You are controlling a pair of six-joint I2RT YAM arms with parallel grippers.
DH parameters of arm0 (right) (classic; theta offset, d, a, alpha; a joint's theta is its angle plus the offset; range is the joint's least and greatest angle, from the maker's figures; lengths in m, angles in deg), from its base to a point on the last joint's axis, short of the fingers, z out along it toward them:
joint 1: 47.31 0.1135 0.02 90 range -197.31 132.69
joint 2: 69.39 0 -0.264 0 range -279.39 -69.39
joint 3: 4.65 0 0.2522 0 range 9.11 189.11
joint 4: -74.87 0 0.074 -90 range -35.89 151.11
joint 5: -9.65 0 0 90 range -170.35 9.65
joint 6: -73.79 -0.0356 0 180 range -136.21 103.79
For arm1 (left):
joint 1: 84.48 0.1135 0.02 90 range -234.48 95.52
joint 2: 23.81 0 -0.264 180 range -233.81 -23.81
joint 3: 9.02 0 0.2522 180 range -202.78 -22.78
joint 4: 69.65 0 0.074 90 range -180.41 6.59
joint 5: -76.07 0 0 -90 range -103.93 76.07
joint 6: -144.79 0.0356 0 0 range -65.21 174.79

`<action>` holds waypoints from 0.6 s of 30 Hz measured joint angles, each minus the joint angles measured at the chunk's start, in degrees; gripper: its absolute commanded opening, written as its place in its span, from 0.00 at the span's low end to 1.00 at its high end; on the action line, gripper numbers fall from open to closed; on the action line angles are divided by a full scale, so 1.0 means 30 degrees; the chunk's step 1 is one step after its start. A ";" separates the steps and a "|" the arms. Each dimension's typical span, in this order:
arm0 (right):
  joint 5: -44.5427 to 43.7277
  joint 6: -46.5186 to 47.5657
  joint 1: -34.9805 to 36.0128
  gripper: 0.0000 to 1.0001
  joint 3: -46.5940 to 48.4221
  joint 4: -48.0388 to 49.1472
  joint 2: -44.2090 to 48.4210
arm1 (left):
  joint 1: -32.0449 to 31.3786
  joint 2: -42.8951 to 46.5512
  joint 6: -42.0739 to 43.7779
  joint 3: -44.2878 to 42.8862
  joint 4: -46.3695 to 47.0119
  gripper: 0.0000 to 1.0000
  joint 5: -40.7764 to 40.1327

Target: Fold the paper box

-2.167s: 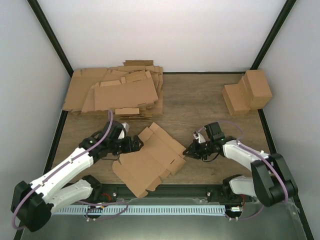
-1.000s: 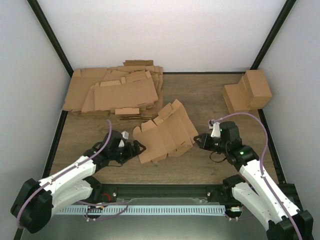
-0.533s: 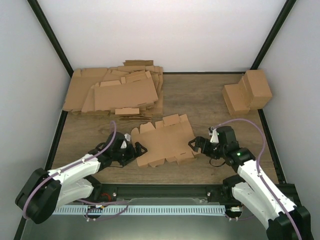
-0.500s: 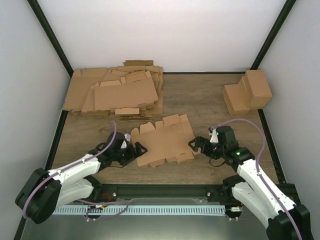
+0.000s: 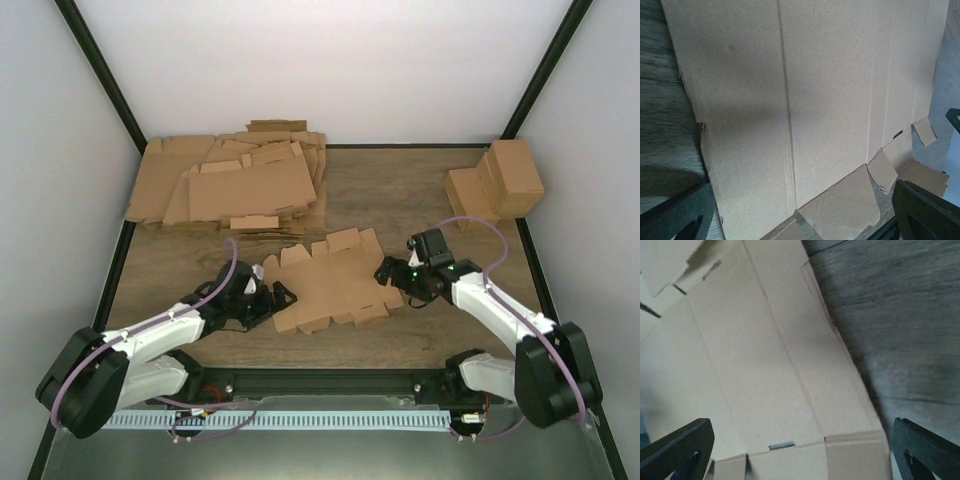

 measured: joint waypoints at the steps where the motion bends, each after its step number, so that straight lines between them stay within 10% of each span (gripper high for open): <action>1: -0.0204 0.0109 -0.0007 1.00 0.0146 0.0262 -0.0532 | 0.0000 -0.0095 0.0022 -0.0015 0.0095 1.00 0.0022; 18: 0.2127 0.2302 -0.0415 0.98 0.0801 0.2951 -0.5107 | 0.0022 -0.0692 0.0051 -0.1129 -0.0663 0.89 0.0780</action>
